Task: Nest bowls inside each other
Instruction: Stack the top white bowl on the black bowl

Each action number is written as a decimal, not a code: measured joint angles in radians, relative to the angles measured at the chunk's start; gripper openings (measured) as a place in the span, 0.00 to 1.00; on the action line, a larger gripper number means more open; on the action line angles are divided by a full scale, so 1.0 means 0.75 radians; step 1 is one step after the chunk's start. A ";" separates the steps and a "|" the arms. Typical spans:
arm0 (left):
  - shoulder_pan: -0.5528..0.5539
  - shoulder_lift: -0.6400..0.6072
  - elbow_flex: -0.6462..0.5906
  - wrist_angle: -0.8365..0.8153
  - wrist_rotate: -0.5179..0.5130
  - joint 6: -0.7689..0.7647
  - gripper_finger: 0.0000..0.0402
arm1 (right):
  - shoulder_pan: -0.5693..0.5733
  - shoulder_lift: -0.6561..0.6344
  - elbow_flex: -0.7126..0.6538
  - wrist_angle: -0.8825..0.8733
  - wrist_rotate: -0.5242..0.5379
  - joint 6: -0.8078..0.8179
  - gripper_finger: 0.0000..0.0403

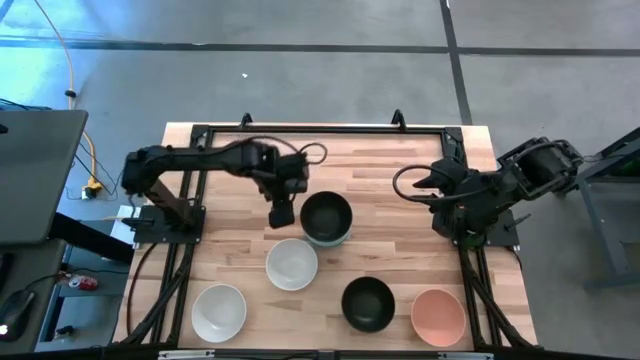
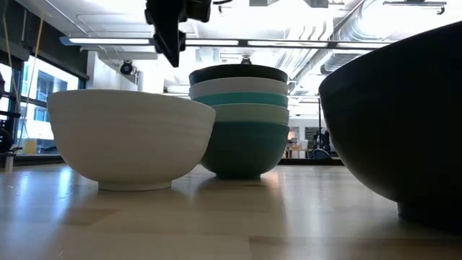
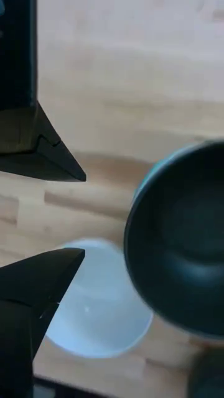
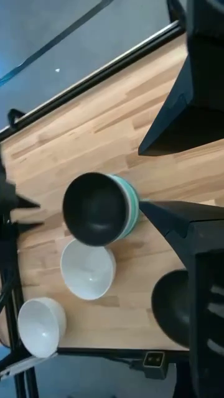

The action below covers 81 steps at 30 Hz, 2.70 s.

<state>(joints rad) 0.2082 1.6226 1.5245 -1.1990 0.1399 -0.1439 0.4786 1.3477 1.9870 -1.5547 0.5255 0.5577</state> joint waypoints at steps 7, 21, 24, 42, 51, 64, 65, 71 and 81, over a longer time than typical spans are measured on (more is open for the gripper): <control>-0.077 -0.094 -0.258 0.198 0.003 -0.175 0.43 | 0.000 -0.104 -0.159 0.092 0.147 0.011 0.29; -0.219 -0.121 -0.486 0.437 -0.002 -0.342 0.43 | 0.000 -0.304 -0.485 0.371 0.195 -0.044 0.29; -0.241 -0.121 -0.517 0.445 -0.002 -0.371 0.42 | 0.000 -0.340 -0.535 0.424 0.203 -0.046 0.29; -0.283 -0.120 -0.620 0.527 0.004 -0.489 0.29 | 0.000 -0.395 -0.605 0.475 0.219 -0.054 0.29; -0.282 -0.120 -0.620 0.557 0.000 -0.529 0.29 | 0.000 -0.395 -0.605 0.474 0.219 -0.056 0.29; -0.283 -0.074 -0.620 0.569 0.004 -0.562 0.29 | 0.000 -0.395 -0.606 0.474 0.217 -0.052 0.29; -0.283 -0.073 -0.620 0.580 0.003 -0.562 0.29 | 0.000 -0.395 -0.606 0.474 0.215 -0.052 0.29; -0.269 -0.073 -0.619 0.585 0.003 -0.543 0.29 | 0.001 -0.395 -0.606 0.474 0.210 -0.047 0.29; -0.260 -0.016 -0.620 0.592 0.008 -0.527 0.28 | 0.001 -0.394 -0.606 0.474 0.204 -0.034 0.29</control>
<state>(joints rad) 0.0132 1.6109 1.0598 -0.7552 0.1458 -0.5392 0.4789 1.0519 1.5326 -1.1992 0.6785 0.5318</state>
